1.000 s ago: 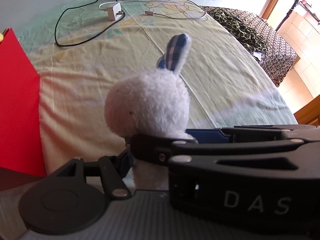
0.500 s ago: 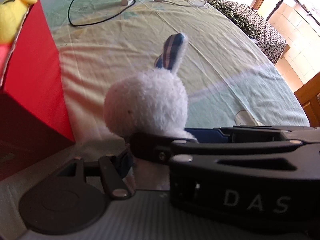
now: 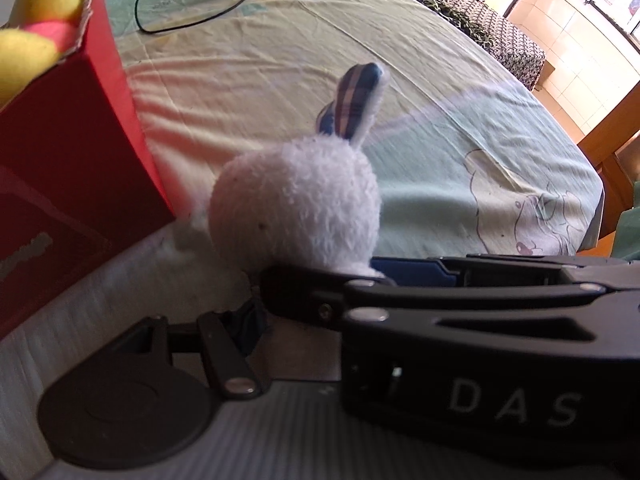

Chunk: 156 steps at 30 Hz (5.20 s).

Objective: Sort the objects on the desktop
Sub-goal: 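Carry the held white bunny with the right gripper over the red box, then lower the white bunny into the red box beside the green pickle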

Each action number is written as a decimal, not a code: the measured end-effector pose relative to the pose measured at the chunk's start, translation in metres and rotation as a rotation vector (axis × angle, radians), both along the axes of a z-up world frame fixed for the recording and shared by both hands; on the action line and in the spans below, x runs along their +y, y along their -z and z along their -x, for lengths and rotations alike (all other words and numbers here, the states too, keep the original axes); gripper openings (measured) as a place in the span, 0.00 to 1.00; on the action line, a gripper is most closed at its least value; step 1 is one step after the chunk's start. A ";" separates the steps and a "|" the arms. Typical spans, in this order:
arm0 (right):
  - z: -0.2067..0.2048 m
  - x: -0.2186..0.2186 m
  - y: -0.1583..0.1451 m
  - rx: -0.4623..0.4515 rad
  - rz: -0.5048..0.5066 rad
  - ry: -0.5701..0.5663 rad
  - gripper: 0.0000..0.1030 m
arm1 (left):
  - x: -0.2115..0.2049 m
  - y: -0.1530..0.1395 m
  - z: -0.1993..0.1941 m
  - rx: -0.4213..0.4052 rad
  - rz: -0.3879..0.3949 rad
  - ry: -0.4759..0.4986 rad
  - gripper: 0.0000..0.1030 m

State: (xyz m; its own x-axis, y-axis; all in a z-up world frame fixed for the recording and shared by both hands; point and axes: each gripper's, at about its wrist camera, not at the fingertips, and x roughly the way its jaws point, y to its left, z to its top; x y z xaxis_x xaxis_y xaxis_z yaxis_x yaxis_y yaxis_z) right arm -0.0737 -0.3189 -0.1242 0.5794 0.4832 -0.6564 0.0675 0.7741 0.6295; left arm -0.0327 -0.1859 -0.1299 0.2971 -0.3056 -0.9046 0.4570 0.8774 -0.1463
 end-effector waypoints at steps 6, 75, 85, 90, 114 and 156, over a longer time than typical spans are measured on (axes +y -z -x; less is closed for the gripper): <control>-0.006 0.001 -0.004 -0.021 -0.011 -0.087 0.45 | 0.002 -0.006 0.006 -0.017 -0.018 -0.064 0.58; -0.044 0.210 -0.110 -0.427 -0.026 -0.576 0.44 | 0.220 -0.148 0.048 -0.299 0.045 -0.306 0.60; -0.082 0.222 -0.114 -0.445 -0.028 -0.507 0.44 | 0.237 -0.159 -0.002 -0.335 0.076 -0.295 0.60; -0.096 0.225 -0.104 -0.420 -0.027 -0.478 0.44 | 0.241 -0.148 -0.025 -0.325 0.081 -0.286 0.60; -0.135 0.227 -0.072 -0.270 0.032 -0.433 0.44 | 0.242 -0.102 -0.079 -0.197 0.092 -0.300 0.67; -0.130 0.214 -0.068 -0.250 -0.021 -0.389 0.42 | 0.245 -0.082 -0.081 -0.145 0.023 -0.382 0.79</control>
State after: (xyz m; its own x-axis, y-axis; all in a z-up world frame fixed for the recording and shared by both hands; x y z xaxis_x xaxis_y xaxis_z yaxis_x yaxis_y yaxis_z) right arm 0.0562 -0.1049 -0.0559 0.4919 0.7077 -0.5072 -0.3816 0.6988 0.6051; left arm 0.0478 0.0589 -0.0474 0.5167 -0.1685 -0.8394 0.1165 0.9852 -0.1261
